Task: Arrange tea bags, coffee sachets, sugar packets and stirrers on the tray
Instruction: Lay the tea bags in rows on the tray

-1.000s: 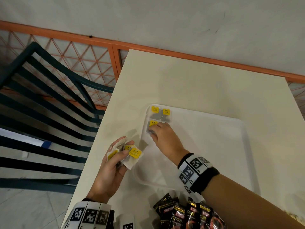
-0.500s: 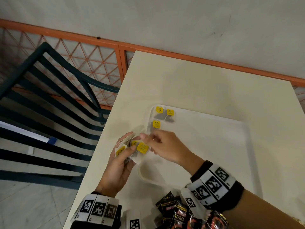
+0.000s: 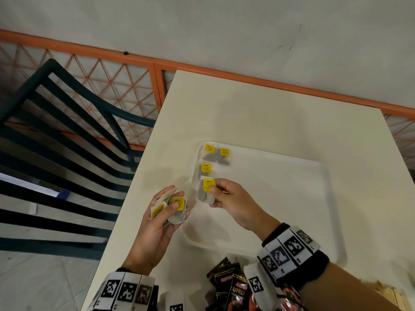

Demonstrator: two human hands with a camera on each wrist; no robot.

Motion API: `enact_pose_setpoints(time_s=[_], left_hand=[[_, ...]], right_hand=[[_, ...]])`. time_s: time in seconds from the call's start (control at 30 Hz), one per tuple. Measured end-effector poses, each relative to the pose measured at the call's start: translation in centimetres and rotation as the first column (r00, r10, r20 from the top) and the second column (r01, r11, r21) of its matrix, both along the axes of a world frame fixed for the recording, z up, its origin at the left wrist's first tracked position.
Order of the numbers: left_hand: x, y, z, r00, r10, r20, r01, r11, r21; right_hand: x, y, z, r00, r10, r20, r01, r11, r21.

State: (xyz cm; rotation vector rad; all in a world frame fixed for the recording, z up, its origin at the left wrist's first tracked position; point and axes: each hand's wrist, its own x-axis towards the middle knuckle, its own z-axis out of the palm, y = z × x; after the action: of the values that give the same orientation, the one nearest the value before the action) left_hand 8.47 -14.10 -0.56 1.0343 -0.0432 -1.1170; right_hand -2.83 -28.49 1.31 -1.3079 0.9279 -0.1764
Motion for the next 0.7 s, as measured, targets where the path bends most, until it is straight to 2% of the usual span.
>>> enact_pose_setpoints(time_s=[0.1,0.17,0.27,0.37,0.53,0.7], left_hand=[[-0.1,0.3,-0.1,1.000,-0.003,-0.002,0.003,1.000,0.027],[-0.1,0.4,-0.2,1.000,-0.010,0.005,0.010,0.999,0.032],[-0.1,0.4,-0.3,1.000,-0.027,-0.001,0.027,0.999,0.033],[-0.1,0.3,-0.3,0.999,-0.032,-0.009,0.033,0.999,0.032],[-0.2,0.1,-0.3,0.997,-0.073,0.008,0.073,0.997,0.016],[-0.3,-0.2,-0.3,0.997,-0.082,-0.006,0.082,0.997,0.004]], right_hand=[[-0.1,-1.6,-1.4,0.982,-0.155,-0.106,0.155,0.988,-0.014],[0.0,-2.6,-2.0,0.951,-0.256,-0.172,0.246,0.966,-0.079],[0.4,-3.8,-2.8,0.921,-0.335,-0.197,0.316,0.941,-0.122],[1.0,-4.5,-3.5,0.914,-0.357,-0.193,0.332,0.931,-0.151],[1.4,-5.3,-4.2,0.904,-0.375,-0.207,0.296,0.896,-0.330],[1.4,-5.4,-4.6,0.909,-0.366,-0.201,0.269,0.882,-0.388]])
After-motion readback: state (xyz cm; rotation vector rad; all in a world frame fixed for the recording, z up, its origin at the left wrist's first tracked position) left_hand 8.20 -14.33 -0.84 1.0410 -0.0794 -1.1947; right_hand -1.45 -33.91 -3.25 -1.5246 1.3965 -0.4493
